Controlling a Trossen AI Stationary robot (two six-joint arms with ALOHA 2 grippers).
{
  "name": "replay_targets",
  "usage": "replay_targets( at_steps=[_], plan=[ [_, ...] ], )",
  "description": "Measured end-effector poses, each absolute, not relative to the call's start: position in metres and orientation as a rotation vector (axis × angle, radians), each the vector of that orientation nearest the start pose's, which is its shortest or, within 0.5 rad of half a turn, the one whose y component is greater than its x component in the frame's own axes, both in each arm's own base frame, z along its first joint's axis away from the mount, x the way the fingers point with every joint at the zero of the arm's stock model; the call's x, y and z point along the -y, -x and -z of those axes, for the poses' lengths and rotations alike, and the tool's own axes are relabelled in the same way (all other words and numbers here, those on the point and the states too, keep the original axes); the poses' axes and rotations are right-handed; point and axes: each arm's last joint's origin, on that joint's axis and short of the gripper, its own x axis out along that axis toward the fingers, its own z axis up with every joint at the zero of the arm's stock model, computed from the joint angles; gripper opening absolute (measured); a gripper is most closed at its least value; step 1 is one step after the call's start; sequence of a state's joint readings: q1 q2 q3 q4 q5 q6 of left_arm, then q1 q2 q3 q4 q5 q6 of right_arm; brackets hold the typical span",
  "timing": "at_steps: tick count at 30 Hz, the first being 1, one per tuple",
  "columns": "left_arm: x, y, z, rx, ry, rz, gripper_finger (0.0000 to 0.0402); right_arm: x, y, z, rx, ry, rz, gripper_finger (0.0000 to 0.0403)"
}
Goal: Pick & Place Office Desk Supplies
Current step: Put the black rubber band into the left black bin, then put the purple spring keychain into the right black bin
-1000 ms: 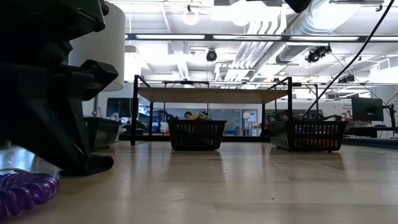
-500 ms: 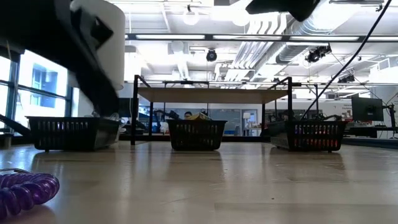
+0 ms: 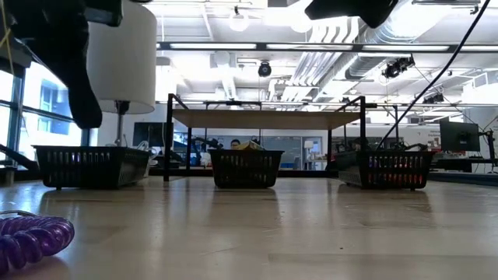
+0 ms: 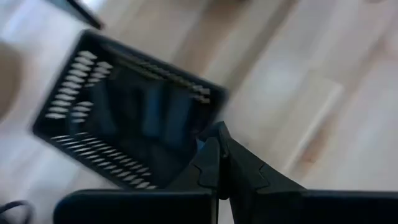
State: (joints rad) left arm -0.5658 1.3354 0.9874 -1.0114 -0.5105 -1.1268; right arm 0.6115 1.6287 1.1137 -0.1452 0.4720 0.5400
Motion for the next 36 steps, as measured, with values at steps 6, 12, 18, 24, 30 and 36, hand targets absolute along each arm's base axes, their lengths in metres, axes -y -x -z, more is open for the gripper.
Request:
replay_targets(
  at_steps=[6, 12, 18, 24, 30, 36],
  plan=[
    [0.089, -0.204, -0.241, -1.107, 0.301, -0.602, 0.0018, -0.19, -0.297, -0.241, -0.576, -0.174, 0.021, 0.029],
    [0.062, -0.209, -0.24, -1.195, 0.347, -0.668, 0.0058, -0.191, -0.296, -0.242, -0.575, -0.175, 0.019, 0.029],
    [0.048, -0.212, -0.239, -1.212, 0.404, -0.713, 0.0102, -0.191, -0.296, -0.242, -0.575, -0.177, 0.019, 0.029],
    [0.04, -0.213, -0.239, -1.204, 0.449, -0.766, 0.0143, -0.192, -0.296, -0.242, -0.577, -0.178, 0.013, 0.029],
    [0.035, -0.213, -0.24, -1.183, 0.401, -0.804, 0.0156, -0.193, -0.295, -0.242, -0.578, -0.174, 0.01, 0.029],
    [0.035, -0.213, -0.24, -1.177, 0.383, -0.803, 0.0157, -0.192, -0.295, -0.241, -0.581, -0.172, 0.011, 0.029]
  ],
)
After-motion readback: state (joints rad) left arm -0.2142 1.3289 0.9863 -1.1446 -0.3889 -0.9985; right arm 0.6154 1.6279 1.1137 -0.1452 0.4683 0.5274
